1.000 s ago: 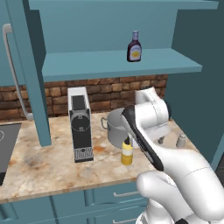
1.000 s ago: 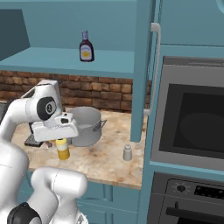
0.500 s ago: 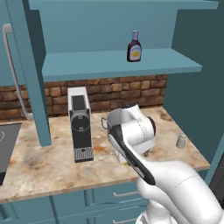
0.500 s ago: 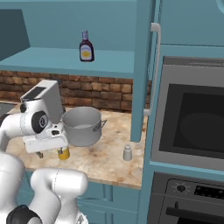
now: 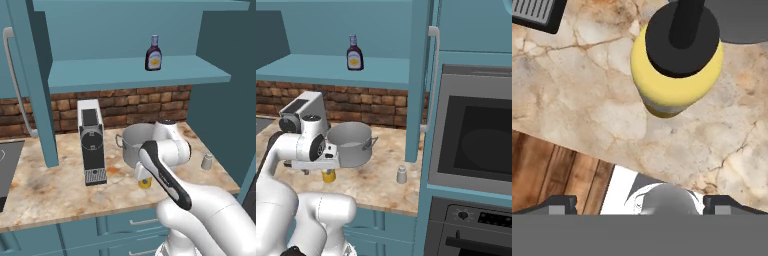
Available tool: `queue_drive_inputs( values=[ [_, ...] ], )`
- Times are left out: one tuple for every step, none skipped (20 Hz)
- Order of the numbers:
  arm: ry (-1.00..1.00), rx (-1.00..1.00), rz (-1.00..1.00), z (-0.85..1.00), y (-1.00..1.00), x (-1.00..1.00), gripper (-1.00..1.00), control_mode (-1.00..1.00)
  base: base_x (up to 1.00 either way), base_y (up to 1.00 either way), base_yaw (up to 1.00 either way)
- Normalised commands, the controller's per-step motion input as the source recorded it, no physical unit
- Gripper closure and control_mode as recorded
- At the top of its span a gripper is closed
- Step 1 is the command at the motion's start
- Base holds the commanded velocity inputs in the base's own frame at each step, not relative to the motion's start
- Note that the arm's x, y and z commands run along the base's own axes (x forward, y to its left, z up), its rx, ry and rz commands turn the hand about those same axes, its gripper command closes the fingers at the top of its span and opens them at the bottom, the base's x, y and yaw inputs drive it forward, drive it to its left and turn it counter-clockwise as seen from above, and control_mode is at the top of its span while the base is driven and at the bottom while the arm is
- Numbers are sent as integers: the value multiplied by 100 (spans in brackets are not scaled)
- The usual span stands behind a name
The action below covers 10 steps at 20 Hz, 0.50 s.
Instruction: There are various items on the counter. Only move the condiments/shakers into the cabinet.
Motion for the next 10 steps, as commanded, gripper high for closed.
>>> queue_drive_inputs(
  values=[
    [-4,-5,-3,-21,0,47,-100,-100,0,0,0],
    [-3,-5,-3,-23,0,54,-100,-100,0,0,0],
    [-3,-3,-2,-22,0,55,-100,-100,0,0,0],
    [-1,-1,-3,-22,0,55,-100,-100,0,0,0],
    [-1,0,-3,-19,0,52,-100,-100,0,0,0],
    [-1,0,-3,-18,0,52,-100,-100,0,0,0],
    [-3,0,-3,-16,0,46,-100,-100,0,0,0],
    [-5,0,-3,-16,0,43,-100,-100,0,0,0],
    [-6,0,-3,-17,0,39,-100,-100,0,0,0],
    [-7,0,-4,-19,0,36,-100,-100,0,0,0]
  ],
)
